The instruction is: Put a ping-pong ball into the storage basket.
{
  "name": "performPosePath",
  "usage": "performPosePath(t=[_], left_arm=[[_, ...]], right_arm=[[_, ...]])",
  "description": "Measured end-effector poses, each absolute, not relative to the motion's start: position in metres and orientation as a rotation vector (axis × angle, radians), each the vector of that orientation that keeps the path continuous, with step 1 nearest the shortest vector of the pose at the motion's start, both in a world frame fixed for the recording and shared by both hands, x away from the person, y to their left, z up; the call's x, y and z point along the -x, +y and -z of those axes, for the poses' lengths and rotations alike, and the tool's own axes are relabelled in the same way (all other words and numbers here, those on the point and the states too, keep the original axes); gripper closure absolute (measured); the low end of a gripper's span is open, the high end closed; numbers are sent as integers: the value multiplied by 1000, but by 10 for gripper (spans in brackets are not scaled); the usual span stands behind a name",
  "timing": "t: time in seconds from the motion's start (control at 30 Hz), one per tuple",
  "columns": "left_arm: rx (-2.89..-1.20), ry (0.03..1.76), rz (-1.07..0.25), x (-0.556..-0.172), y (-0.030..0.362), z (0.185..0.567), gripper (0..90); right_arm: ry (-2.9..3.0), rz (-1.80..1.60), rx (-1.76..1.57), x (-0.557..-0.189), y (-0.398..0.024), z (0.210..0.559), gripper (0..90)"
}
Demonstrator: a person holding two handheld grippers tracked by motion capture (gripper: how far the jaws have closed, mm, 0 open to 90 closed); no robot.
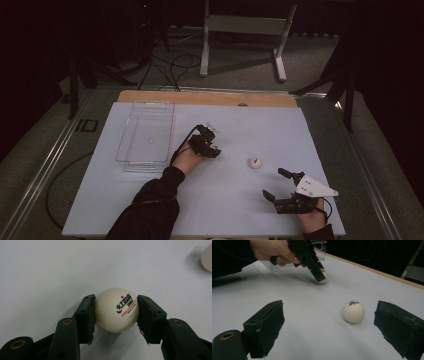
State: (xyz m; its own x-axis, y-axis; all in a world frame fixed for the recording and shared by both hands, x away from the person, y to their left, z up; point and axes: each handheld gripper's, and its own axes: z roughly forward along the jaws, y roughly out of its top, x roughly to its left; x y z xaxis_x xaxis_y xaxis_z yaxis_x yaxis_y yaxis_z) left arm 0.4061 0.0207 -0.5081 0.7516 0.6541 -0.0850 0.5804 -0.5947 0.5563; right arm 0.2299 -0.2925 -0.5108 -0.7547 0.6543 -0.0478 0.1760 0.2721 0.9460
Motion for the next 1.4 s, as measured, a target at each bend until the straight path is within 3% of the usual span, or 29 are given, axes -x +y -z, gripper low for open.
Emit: performPosePath(t=[1.4], left_arm=[[-2447,704,-120,-376,34,424,524]], right_arm=[[2110,-1488,-748,-229,-292,510,91]])
